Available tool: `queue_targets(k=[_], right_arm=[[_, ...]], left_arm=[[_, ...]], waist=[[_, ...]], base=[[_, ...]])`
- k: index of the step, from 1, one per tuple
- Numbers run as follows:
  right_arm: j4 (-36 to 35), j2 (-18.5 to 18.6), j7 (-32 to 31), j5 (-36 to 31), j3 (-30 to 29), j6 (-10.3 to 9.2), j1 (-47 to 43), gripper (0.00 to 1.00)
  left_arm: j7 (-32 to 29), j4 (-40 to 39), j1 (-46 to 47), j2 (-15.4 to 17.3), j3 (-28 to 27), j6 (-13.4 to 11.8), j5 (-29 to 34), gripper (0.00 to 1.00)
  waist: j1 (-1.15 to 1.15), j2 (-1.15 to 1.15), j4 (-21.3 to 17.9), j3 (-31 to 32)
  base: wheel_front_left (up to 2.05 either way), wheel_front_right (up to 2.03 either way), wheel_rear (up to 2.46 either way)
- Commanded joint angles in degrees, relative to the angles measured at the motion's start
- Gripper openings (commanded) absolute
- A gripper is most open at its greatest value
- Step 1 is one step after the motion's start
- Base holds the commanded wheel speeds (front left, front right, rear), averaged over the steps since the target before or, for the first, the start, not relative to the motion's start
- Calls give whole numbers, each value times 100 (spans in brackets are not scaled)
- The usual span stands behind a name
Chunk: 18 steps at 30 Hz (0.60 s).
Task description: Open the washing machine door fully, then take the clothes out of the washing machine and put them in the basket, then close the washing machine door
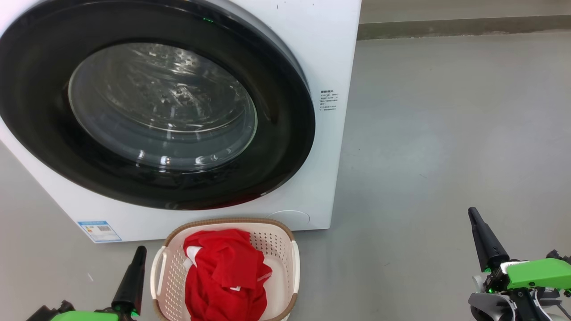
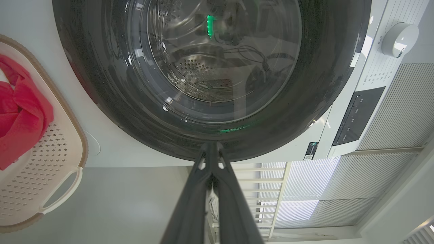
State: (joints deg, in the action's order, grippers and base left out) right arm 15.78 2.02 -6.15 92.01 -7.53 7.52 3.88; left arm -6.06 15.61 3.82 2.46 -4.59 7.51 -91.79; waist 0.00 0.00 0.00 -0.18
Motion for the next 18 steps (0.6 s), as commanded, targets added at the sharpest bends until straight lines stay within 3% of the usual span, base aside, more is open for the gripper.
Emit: queue_targets(k=[1, 18], right_arm=[[-176, 86, -36, 14, 98, -3, 231, 0], [-176, 86, -36, 15, 99, -3, 231, 0]], left_arm=[[-43, -158, 237, 42, -194, -2, -37, 0], [-43, -158, 237, 42, -194, -2, -38, 0]], waist=[[0, 0, 0, 0], [0, 0, 0, 0]], base=[[0, 0, 0], [0, 0, 0]])
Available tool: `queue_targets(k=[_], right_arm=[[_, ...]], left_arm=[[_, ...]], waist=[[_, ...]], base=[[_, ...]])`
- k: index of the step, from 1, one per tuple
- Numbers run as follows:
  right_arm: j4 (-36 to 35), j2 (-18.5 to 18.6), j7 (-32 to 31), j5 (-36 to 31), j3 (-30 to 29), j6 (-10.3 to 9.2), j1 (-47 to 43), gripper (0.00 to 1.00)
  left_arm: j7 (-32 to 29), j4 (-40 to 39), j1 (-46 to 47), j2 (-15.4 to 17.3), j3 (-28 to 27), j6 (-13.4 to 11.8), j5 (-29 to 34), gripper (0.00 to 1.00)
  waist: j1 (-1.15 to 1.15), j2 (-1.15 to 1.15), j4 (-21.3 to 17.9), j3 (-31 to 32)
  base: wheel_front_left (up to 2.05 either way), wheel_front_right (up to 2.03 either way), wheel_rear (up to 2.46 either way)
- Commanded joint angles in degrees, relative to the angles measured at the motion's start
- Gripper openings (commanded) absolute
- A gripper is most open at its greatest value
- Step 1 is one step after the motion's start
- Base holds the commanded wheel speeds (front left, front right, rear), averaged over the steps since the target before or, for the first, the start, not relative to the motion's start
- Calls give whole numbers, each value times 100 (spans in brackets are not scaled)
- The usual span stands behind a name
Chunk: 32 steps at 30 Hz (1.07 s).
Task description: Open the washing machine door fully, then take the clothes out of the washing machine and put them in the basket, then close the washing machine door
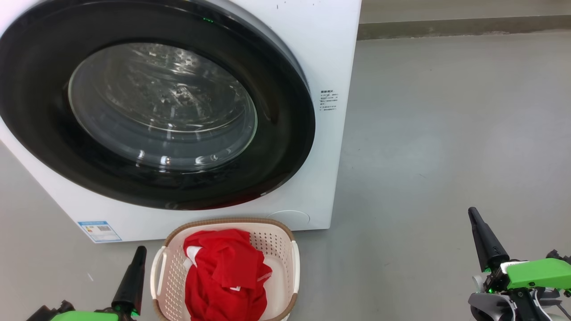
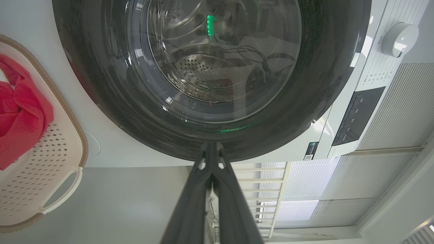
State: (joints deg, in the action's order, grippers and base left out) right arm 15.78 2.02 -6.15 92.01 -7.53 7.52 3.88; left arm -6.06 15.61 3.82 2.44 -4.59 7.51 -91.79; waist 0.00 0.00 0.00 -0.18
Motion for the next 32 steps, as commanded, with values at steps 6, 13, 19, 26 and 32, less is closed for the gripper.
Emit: queue_targets(k=[6, 13, 19, 26, 32], right_arm=[[-176, 86, -35, 15, 99, -3, 231, 0], [-176, 86, -35, 15, 100, -3, 231, 0], [-176, 86, -35, 15, 100, -3, 231, 0], [-176, 86, -35, 15, 100, -3, 231, 0], [-176, 86, -35, 15, 100, -3, 231, 0]], left_arm=[[-43, -158, 237, 43, -194, -2, -38, 0], [-43, -158, 237, 43, -194, -2, -38, 0], [-43, -158, 237, 43, -193, -2, -38, 0], [-43, -158, 236, 43, -193, -2, -38, 0], [-43, -158, 236, 43, -193, -2, -38, 0]], waist=[[0, 0, 0, 0], [0, 0, 0, 0], [0, 0, 0, 0], [0, 0, 0, 0], [0, 0, 0, 0]], base=[[0, 0, 0], [0, 0, 0], [0, 0, 0], [0, 0, 0], [0, 0, 0]])
